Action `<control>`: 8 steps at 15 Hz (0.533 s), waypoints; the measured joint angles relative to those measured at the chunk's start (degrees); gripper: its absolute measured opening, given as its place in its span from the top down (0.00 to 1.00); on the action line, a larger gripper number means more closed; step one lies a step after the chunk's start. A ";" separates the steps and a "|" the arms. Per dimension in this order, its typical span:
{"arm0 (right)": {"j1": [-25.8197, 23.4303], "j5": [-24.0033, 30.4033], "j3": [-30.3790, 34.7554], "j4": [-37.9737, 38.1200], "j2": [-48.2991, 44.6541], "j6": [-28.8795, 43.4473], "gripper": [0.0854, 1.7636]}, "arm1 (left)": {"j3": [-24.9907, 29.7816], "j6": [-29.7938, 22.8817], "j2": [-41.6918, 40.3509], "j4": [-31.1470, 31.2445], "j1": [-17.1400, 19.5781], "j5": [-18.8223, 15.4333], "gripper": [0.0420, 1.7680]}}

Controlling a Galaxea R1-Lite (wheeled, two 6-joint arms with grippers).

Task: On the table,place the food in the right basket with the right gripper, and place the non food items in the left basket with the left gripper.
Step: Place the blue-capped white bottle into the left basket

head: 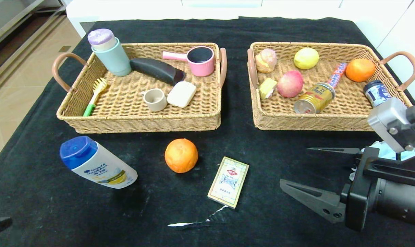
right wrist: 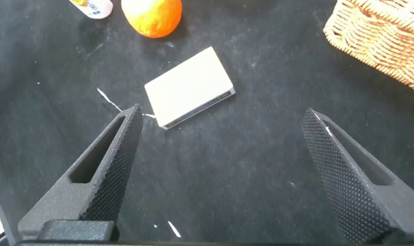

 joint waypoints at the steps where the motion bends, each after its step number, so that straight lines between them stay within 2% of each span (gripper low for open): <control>1: -0.05 0.00 0.00 0.02 0.00 0.00 0.04 | 0.05 0.00 0.87 -1.04 0.26 0.07 0.03; 5: -0.38 -0.01 0.00 0.00 0.00 0.00 0.04 | 0.11 0.05 5.72 -5.53 0.59 0.94 0.03; 8: -1.04 0.00 -0.01 -0.06 0.00 -0.04 0.04 | -0.17 0.07 8.96 -6.52 0.80 1.97 0.03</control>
